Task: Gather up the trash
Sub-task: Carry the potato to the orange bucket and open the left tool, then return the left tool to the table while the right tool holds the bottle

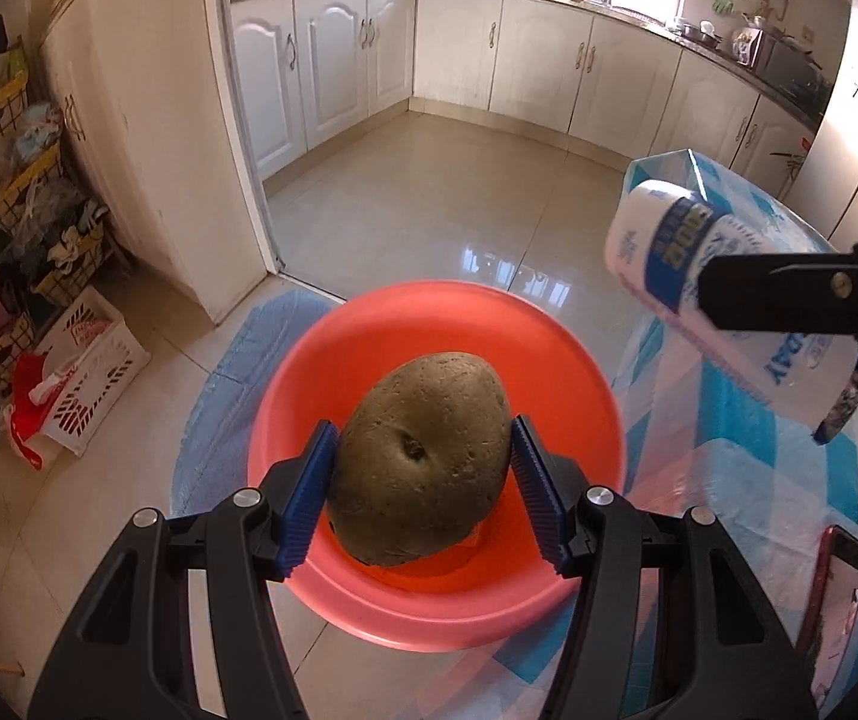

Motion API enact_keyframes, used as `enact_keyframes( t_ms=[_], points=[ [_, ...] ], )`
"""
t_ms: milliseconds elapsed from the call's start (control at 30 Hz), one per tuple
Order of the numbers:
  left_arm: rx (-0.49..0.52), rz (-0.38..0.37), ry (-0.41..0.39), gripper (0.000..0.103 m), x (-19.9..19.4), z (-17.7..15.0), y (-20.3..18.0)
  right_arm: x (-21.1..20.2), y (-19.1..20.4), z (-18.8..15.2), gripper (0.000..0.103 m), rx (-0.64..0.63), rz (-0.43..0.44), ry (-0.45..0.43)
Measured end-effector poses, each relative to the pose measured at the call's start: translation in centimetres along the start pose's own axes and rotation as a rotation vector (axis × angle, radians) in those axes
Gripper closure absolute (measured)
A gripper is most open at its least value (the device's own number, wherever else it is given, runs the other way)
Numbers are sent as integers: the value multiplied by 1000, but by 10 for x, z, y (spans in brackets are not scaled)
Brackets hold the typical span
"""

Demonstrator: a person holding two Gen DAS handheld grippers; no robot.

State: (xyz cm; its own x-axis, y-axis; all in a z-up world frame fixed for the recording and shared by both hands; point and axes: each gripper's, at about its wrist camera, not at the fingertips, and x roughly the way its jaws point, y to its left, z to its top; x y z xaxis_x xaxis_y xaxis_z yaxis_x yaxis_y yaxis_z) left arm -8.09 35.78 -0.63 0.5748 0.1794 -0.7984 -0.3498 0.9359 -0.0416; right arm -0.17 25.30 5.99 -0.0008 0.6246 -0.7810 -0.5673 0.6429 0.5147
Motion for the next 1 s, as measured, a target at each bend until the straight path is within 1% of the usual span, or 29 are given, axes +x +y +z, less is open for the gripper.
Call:
enact_keyframes(
  t_ms=[167,267,333,367,433,467,500,533,600,700,800,933,1000],
  points=[
    [-4,11,15,44,7,-1,2,12,4,2,57,8,-2,13],
    [17,32,0,44,8,0,0,9,5,-1,57,16,-17,-2],
    [25,34,3,36,9,2,0,1,3,-4,50,23,-19,-22],
    [26,45,0,33,10,3,2,-4,1,-7,45,26,-23,-31],
    [32,65,-10,28,8,3,0,-16,-1,-11,40,31,-29,-58],
    [33,67,-13,23,7,3,-1,-24,-4,-14,33,33,-35,-73],
    [32,66,-16,21,5,3,-1,-34,-6,-19,26,38,-56,-97],
    [31,65,-23,21,2,2,-1,-40,-7,-22,24,41,-69,-112],
    [32,68,-36,21,-3,3,-2,-56,-11,-30,24,43,-79,-149],
    [23,79,-56,18,-13,6,-2,-85,-22,-48,22,75,-120,-228],
    [25,59,-84,17,-27,11,-7,-114,-35,-70,21,122,-148,-306],
    [50,13,-119,17,-49,17,-23,-136,-55,-94,21,194,-161,-368],
    [61,-14,-136,14,-60,20,-34,-146,-63,-107,21,221,-197,-394]
  ],
)
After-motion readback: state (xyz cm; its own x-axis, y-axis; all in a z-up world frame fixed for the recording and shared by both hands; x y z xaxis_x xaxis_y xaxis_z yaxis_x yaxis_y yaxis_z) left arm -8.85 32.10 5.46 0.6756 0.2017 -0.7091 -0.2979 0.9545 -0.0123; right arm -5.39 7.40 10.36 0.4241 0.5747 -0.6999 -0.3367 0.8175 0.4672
